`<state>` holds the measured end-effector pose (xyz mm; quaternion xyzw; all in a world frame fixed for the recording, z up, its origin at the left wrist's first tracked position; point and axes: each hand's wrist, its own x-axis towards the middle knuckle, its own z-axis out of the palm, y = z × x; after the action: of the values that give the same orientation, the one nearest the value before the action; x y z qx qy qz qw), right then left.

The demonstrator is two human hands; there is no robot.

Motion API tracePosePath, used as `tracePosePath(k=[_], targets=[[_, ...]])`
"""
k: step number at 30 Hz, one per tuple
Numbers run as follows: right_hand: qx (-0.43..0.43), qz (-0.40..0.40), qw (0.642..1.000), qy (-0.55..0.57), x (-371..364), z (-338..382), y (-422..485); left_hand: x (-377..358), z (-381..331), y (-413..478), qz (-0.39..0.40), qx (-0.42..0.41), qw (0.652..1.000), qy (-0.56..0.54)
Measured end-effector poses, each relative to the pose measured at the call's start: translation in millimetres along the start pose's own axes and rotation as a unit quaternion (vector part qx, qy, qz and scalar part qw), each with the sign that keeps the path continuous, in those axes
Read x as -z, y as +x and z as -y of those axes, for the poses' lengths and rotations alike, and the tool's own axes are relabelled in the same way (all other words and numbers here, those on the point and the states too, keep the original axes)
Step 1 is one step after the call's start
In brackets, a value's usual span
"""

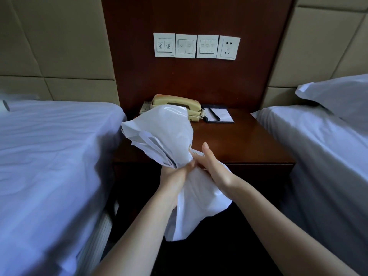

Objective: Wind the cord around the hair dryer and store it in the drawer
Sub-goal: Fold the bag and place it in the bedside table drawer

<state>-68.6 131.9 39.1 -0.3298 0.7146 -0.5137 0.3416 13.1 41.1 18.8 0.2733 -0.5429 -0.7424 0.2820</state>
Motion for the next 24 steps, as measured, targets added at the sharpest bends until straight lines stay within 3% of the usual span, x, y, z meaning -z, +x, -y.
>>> tracePosePath(k=[5,9,12,16,20,24], targets=[[-0.006,0.008,1.0,0.024,16.6,-8.8,4.5,-1.4,-2.5,3.9,-0.052,-0.004,0.998,0.029],[0.079,-0.087,0.982,0.149,28.6,2.1,-6.7,7.6,-12.6,3.5,-0.069,-0.014,0.996,0.048],[0.084,-0.194,0.958,0.192,37.3,-3.8,-18.6,15.1,-18.0,-3.6,-0.067,-0.032,0.995,0.067],[-0.03,-0.311,0.935,0.167,50.7,-33.1,-22.9,29.1,-25.5,-13.7,-0.084,-0.014,0.994,0.061],[-0.18,-0.261,0.929,0.189,55.0,-64.3,-16.0,42.7,-32.4,-23.5,-0.076,-0.034,0.994,0.073],[-0.202,-0.226,0.922,0.241,41.1,-71.2,-5.9,62.3,-37.5,-23.9,-0.071,-0.045,0.994,0.073]])
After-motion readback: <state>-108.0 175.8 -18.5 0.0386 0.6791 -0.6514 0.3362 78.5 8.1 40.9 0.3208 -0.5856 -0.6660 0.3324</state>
